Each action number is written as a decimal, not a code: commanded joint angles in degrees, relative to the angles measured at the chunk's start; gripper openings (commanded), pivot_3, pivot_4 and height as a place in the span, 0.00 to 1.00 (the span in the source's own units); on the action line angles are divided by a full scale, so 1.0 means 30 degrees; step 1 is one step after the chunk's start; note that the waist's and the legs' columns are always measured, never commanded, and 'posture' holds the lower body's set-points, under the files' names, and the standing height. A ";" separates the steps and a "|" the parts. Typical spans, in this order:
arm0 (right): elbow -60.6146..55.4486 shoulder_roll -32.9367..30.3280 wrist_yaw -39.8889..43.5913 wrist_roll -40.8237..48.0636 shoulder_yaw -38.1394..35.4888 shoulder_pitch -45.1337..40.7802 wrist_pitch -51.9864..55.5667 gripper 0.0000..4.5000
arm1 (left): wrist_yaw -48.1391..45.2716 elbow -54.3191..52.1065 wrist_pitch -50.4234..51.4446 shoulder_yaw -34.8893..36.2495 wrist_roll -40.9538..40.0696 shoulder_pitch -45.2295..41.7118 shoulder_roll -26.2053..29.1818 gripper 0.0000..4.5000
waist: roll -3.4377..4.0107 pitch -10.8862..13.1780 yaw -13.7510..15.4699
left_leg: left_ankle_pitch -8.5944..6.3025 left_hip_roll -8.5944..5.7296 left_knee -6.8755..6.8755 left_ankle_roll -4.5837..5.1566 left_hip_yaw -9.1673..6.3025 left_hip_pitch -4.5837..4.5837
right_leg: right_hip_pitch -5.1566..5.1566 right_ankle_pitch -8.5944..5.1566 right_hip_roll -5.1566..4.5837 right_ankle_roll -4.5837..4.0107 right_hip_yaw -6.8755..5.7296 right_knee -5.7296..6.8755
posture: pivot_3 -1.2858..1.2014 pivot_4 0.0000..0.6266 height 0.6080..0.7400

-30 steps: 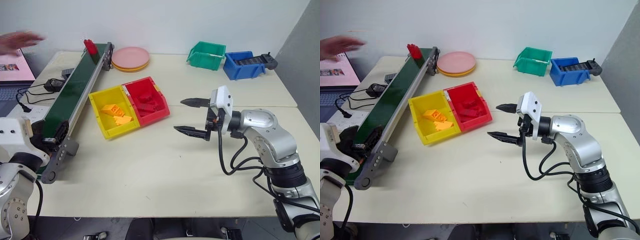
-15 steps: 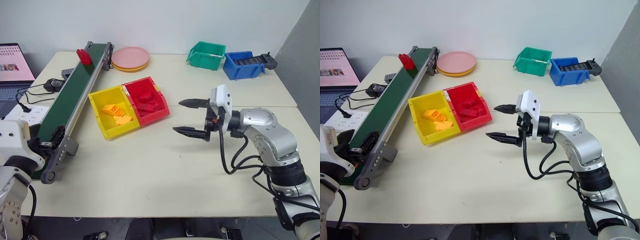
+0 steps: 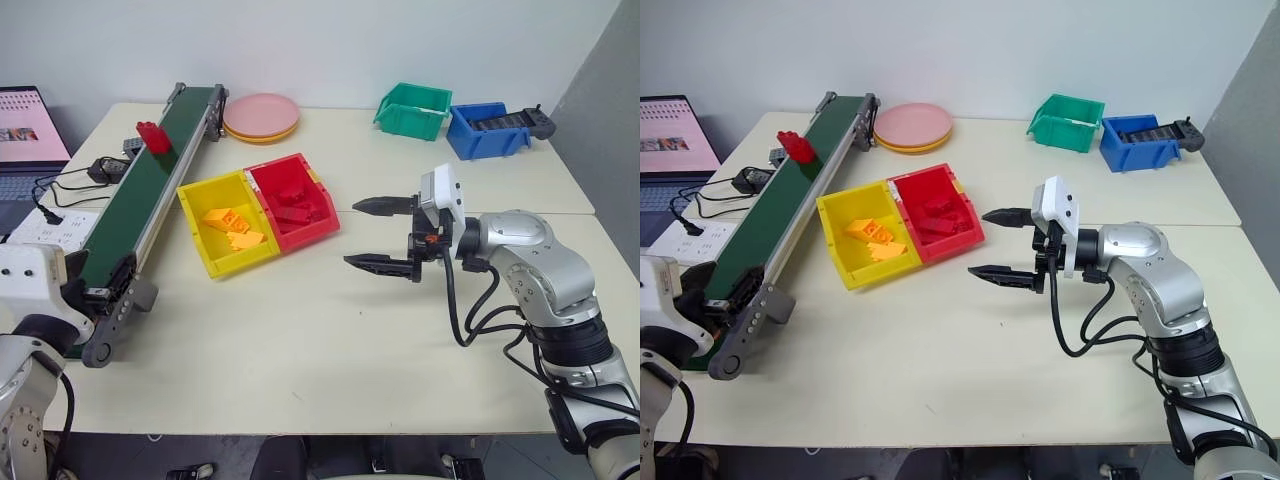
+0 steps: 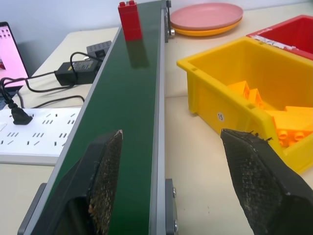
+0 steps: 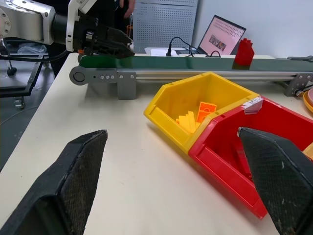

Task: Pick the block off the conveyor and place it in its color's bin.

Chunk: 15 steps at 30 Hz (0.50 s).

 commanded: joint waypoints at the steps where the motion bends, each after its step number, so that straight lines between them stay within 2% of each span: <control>1: -0.0802 0.0027 0.0230 0.0145 0.0004 -0.0556 -0.0172 1.00 | -0.0299 -0.0283 -0.0475 0.0485 0.0131 0.0176 0.0414 0.74 | 0.0000 0.0000 0.0000 | 0.0000 0.0000 0.0000 0.0000 0.0000 0.0000 | 0.0001 0.0000 0.0000 0.0000 0.0000 0.0000 | 0.52 0.24 1.00; 7: -0.1357 -0.0226 0.0956 0.1153 -0.0060 -0.0828 0.0884 1.00 | -0.0739 0.0475 0.0066 0.1244 -0.0624 0.0132 0.0638 0.74 | 0.0002 0.0001 0.0001 | 0.0000 0.0000 -0.0001 0.0000 -0.0001 0.0000 | -0.0002 0.0000 0.0000 0.0000 -0.0001 0.0000 | 0.52 0.24 1.00; 15: -0.1675 -0.0406 0.1347 0.0881 0.0277 -0.0611 0.0746 1.00 | -0.0841 0.1407 0.0579 0.1526 -0.0576 0.0286 0.1243 0.74 | 0.0003 0.0001 -0.0001 | 0.0000 0.0002 -0.0003 0.0001 -0.0004 0.0000 | -0.0003 -0.0001 0.0000 -0.0001 -0.0004 -0.0002 | 0.52 0.24 1.00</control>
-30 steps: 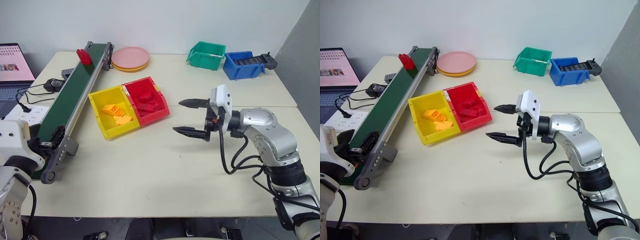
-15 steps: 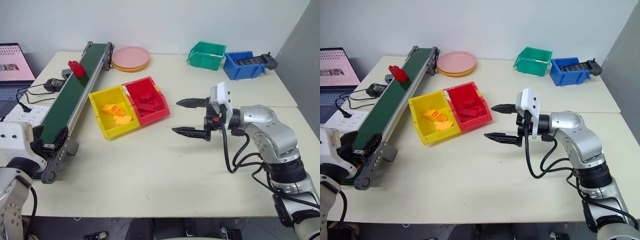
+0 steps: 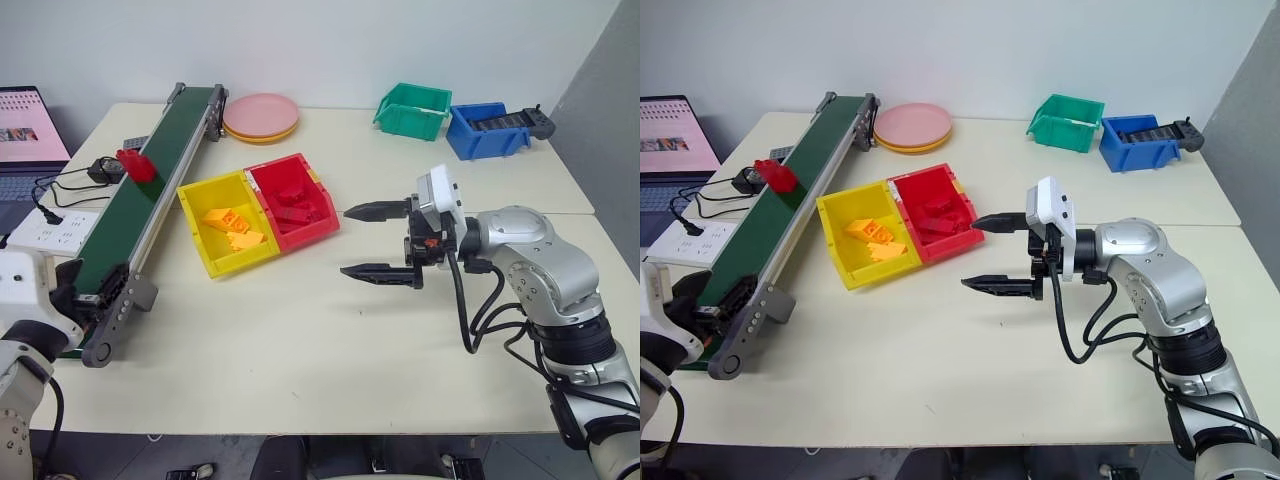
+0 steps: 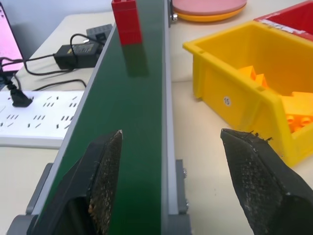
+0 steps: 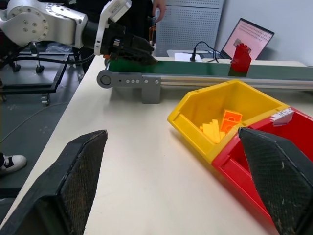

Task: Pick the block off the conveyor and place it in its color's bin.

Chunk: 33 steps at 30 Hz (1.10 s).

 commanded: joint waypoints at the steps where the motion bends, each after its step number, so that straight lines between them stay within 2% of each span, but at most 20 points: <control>1: -0.0787 -0.0150 0.0229 0.0103 0.0005 -0.0169 -0.0204 1.00 | -0.0088 -0.0046 0.0107 0.0623 -0.0010 0.0056 0.0499 0.74 | 0.0000 0.0000 0.0000 | 0.0000 -0.0001 0.0000 0.0000 0.0001 0.0000 | 0.0000 0.0000 0.0000 0.0000 0.0001 0.0000 | 0.52 0.24 1.00; 33: -0.0917 -0.0284 0.0512 -0.0185 0.0346 -0.0093 -0.0526 1.00 | 0.1143 0.2517 0.0874 0.0597 0.1230 -0.0594 0.0920 0.74 | 0.0000 0.0000 0.0001 | 0.0000 -0.0001 -0.0007 -0.0001 -0.0008 -0.0001 | -0.0003 0.0000 -0.0009 0.0000 -0.0007 -0.0003 | 0.52 0.24 1.00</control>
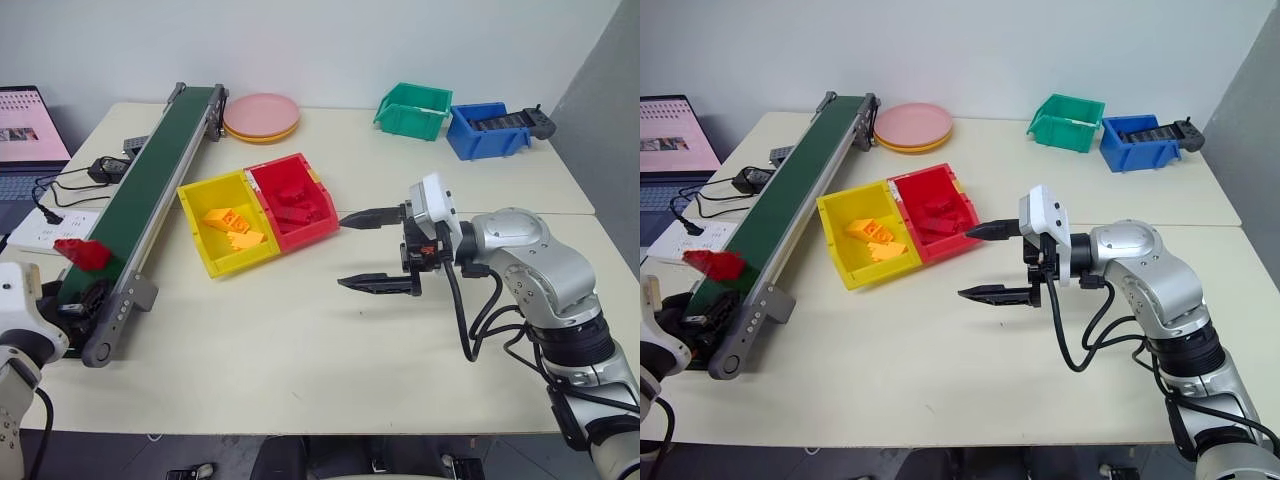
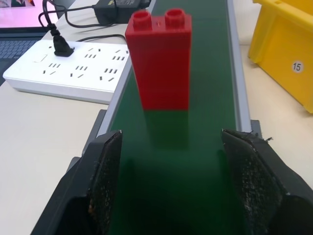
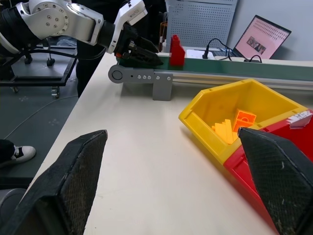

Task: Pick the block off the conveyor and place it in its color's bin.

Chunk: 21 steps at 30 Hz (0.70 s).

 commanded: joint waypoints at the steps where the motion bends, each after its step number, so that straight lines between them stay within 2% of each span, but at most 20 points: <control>1: -0.0715 -0.0228 0.0147 -0.0041 -0.0114 -0.0107 -0.0330 1.00 | 0.0204 0.0327 -0.0101 0.0424 0.0419 -0.0421 0.0634 0.74 | 0.0000 0.0000 0.0000 | 0.0000 0.0000 0.0000 0.0000 0.0001 0.0000 | 0.0000 0.0000 0.0000 0.0000 0.0002 0.0000 | 0.52 0.24 1.00; 10: -0.0926 -0.0377 0.0081 -0.0070 -0.0237 -0.0039 -0.0253 1.00 | 0.0628 -0.0420 0.0094 0.0264 0.0523 -0.0580 0.0273 0.34 | 0.0000 0.0000 0.0001 | -0.0001 -0.0001 -0.0003 -0.0001 0.0001 -0.0002 | -0.0004 0.0000 -0.0006 0.0000 0.0000 -0.0005 | 0.52 0.24 1.00; 16: -0.0857 -0.0410 0.0039 -0.0085 -0.0332 -0.0108 -0.0242 1.00 | 0.1795 -0.3543 0.0770 -0.0154 0.0492 -0.0447 -0.0574 0.34 | -0.0002 -0.0001 0.0009 | -0.0001 -0.0004 -0.0004 -0.0002 0.0002 -0.0012 | -0.0004 0.0000 -0.0017 0.0000 -0.0002 -0.0009 | 0.52 0.24 1.00; 21: -0.0722 -0.0536 -0.0024 -0.0184 -0.0465 -0.0337 -0.0259 1.00 | 0.1737 -0.5016 0.1463 -0.1324 0.0023 -0.2235 0.0227 0.34 | -0.0003 -0.0001 0.0042 | -0.0001 -0.0007 -0.0003 -0.0002 -0.0008 -0.0012 | -0.0003 0.0001 -0.0014 0.0000 -0.0015 0.0001 | 0.52 0.24 1.00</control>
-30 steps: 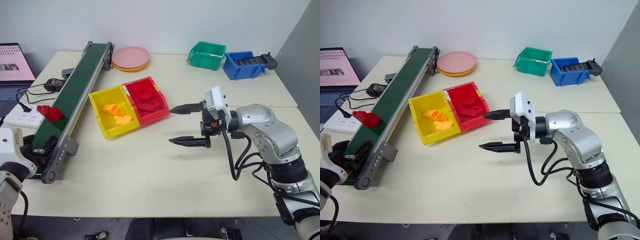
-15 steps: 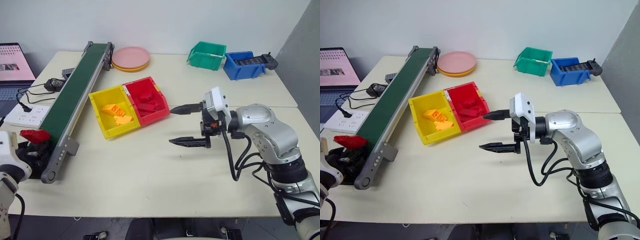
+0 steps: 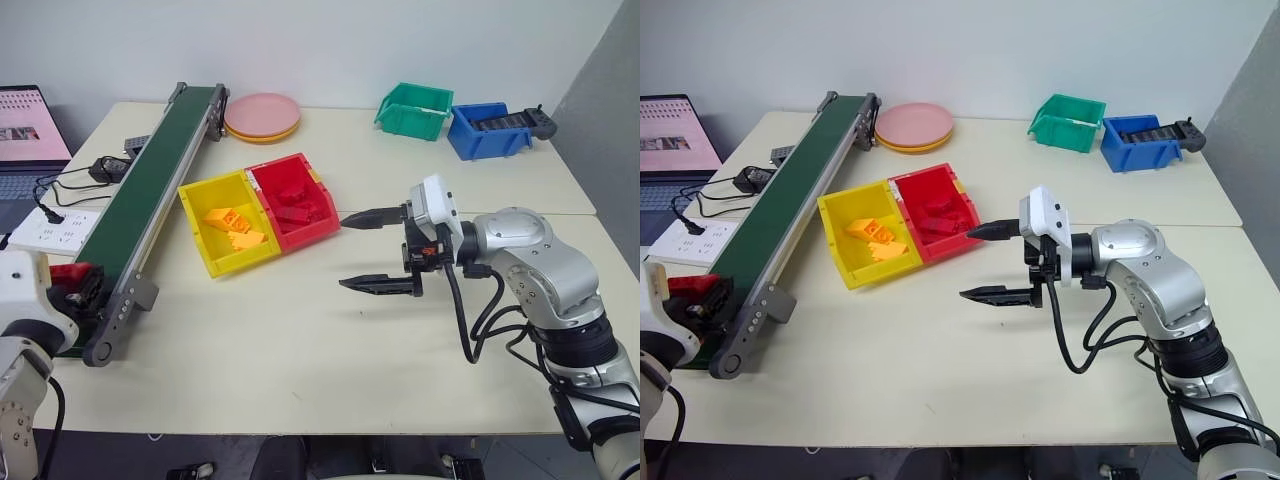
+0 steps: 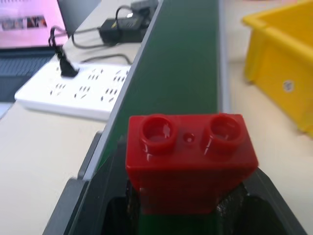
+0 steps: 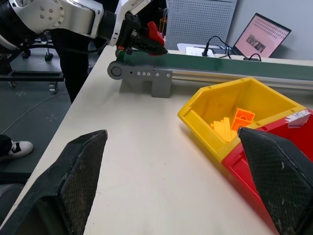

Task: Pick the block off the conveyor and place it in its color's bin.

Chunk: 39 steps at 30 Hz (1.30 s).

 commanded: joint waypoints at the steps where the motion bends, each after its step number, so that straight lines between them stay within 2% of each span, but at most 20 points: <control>1: -0.0498 -0.0385 -0.0112 0.0003 -0.0627 -0.0394 -0.0232 1.00 | -0.0184 -0.1565 0.0639 -0.1259 -0.0728 -0.2035 0.1044 0.34 | -0.0002 -0.0001 0.0026 | 0.0000 -0.0003 0.0001 0.0000 -0.0004 -0.0001 | 0.0001 0.0000 0.0000 0.0000 -0.0003 0.0000 | 0.52 0.24 1.00; 6: -0.0986 -0.1150 -0.1029 -0.0225 -0.1365 -0.0126 0.0168 1.00 | -0.1505 -0.0721 0.1330 -0.5537 -0.1561 -0.6592 0.1509 0.34 | -0.0003 -0.0001 0.0187 | 0.0001 -0.0017 0.0008 -0.0001 -0.0009 -0.0018 | 0.0008 0.0000 -0.0001 0.0002 -0.0012 -0.0010 | 0.52 0.24 1.00; 10: -0.1887 -0.1860 -0.2328 -0.0336 -0.2143 0.0728 0.0893 1.00 | -0.2373 0.3227 -0.0263 -1.0136 0.0128 -1.1374 0.0062 0.34 | -0.0001 0.0000 0.0334 | 0.0002 -0.0027 0.0014 -0.0001 -0.0002 -0.0047 | -0.0008 0.0001 0.0000 0.0004 -0.0008 -0.0014 | 0.52 0.24 1.00; 16: -0.3701 -0.2155 -0.3759 0.0154 -0.2846 0.1939 0.1860 1.00 | -0.3695 0.8661 -0.3060 -1.2952 0.2384 -1.4770 -0.1403 0.34 | 0.0001 0.0002 0.0163 | 0.0004 -0.0010 0.0019 0.0000 0.0029 -0.0052 | -0.0032 0.0002 0.0023 0.0005 0.0019 -0.0008 | 0.52 0.24 1.00; 18: -0.4759 -0.2295 -0.4320 0.0381 -0.3233 0.2813 0.2388 1.00 | -0.4111 1.1599 -0.4669 -1.3760 0.3383 -1.6270 -0.2148 0.34 | 0.0002 0.0002 0.0097 | 0.0004 -0.0005 0.0019 0.0000 0.0031 -0.0057 | -0.0040 0.0002 0.0030 0.0005 0.0027 -0.0002 | 0.52 0.24 1.00; 22: -0.5996 -0.2487 -0.5094 0.0808 -0.3744 0.3695 0.3140 1.00 | -0.5072 1.5180 -0.6491 -1.3943 0.4054 -1.7834 -0.3003 0.34 | 0.0000 0.0003 0.0198 | 0.0005 -0.0024 0.0042 0.0001 -0.0006 -0.0087 | -0.0039 0.0002 0.0029 0.0005 -0.0001 0.0001 | 0.52 0.24 1.00; 23: -0.6196 -0.2524 -0.5212 0.0925 -0.3821 0.3790 0.3239 1.00 | -0.5358 1.5602 -0.6735 -1.3950 0.4152 -1.7955 -0.3064 0.50 | 0.0000 0.0002 0.0158 | 0.0005 -0.0025 0.0044 0.0001 0.0005 -0.0089 | -0.0039 0.0002 0.0028 0.0006 0.0013 0.0000 | 0.52 0.24 1.00; 25: -0.6504 -0.2592 -0.5426 0.1124 -0.3998 0.3966 0.3457 1.00 | -0.5612 1.6205 -0.7282 -1.4056 0.4562 -1.8128 -0.3152 0.55 | 0.0000 0.0003 0.0092 | 0.0005 -0.0024 0.0045 0.0001 0.0017 -0.0088 | -0.0041 0.0002 0.0027 0.0006 0.0020 -0.0008 | 0.52 0.24 1.00; 31: -0.6765 -0.2788 -0.5859 0.1385 -0.4136 0.4255 0.3565 1.00 | -0.5986 1.6335 -0.7641 -1.3694 0.4849 -1.8194 -0.3340 0.55 | -0.0002 0.0003 0.0064 | 0.0006 -0.0019 0.0047 0.0000 -0.0004 -0.0092 | -0.0043 0.0002 0.0028 0.0007 0.0005 0.0000 | 0.52 0.24 1.00; 37: -0.6419 -0.2950 -0.6015 0.1309 -0.4124 0.4149 0.3239 1.00 | -0.6193 1.4318 -0.6930 -1.3649 0.5093 -1.7503 -0.2668 0.55 | -0.0001 0.0003 0.0051 | 0.0006 -0.0020 0.0049 0.0000 -0.0008 -0.0093 | -0.0042 0.0001 0.0029 0.0008 0.0005 0.0002 | 0.52 0.24 1.00; 39: -0.6165 -0.3103 -0.5841 0.1229 -0.4210 0.4123 0.3044 1.00 | -0.6608 1.1865 -0.6000 -1.3218 0.4713 -1.6441 -0.1686 0.55 | -0.0001 0.0003 0.0004 | 0.0006 -0.0020 0.0048 0.0000 -0.0001 -0.0091 | -0.0043 0.0001 0.0029 0.0008 0.0013 0.0002 | 0.52 0.24 1.00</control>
